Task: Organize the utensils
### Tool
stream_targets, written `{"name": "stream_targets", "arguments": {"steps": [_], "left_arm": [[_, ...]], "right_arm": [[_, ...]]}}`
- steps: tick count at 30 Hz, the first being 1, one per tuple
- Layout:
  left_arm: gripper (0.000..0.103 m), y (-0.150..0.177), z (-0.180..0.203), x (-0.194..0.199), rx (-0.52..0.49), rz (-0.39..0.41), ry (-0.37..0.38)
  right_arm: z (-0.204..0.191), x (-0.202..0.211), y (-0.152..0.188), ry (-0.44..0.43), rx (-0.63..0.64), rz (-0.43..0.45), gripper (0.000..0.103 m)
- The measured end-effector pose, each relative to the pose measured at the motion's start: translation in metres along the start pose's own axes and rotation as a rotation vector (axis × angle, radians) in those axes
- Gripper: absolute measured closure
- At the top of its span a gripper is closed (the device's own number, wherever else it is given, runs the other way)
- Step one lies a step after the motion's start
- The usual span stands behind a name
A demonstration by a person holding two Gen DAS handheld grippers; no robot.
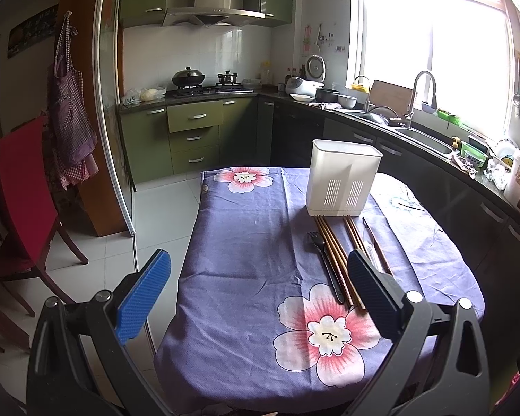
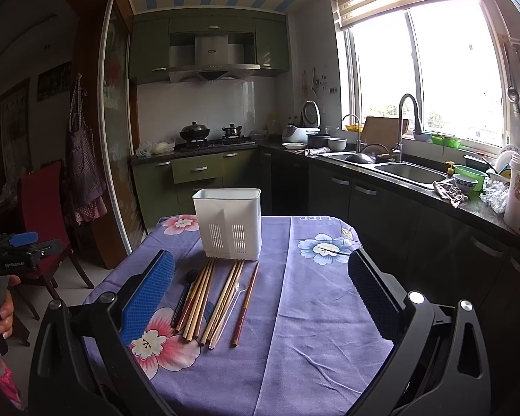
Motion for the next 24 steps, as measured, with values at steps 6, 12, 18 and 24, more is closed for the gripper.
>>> {"name": "stream_targets", "arguments": {"steps": [6,12,18,24], "left_arm": [[0.006,0.001,0.000,-0.005,-0.001,-0.015,-0.004],[0.006,0.002,0.014,-0.034,-0.032,-0.092,-0.011],[0.006,0.006,0.035,-0.080,-0.060,-0.192,-0.045],[0.006,0.019,0.071,-0.146,-0.092,-0.386,-0.023]], "right_arm": [[0.000,-0.010,0.003,-0.020,-0.005,-0.035,0.004],[0.023,-0.046,0.014,-0.014,-0.032,-0.173,0.004],[0.037,-0.101,0.027,-0.068,-0.031,-0.333,0.004],[0.033,-0.172,0.049,-0.218,-0.091,-0.554,0.004]]}}
Point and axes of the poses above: each gripper's, at about its wrist camera, not at the fingertips, and x roughly against the way its jaws point, z to its right, y to its underside, the point moved 6 cm from there along -x, roughly the way its jaws point, and after that the axes turned 11 degrees about x, right-handed, at the moved point
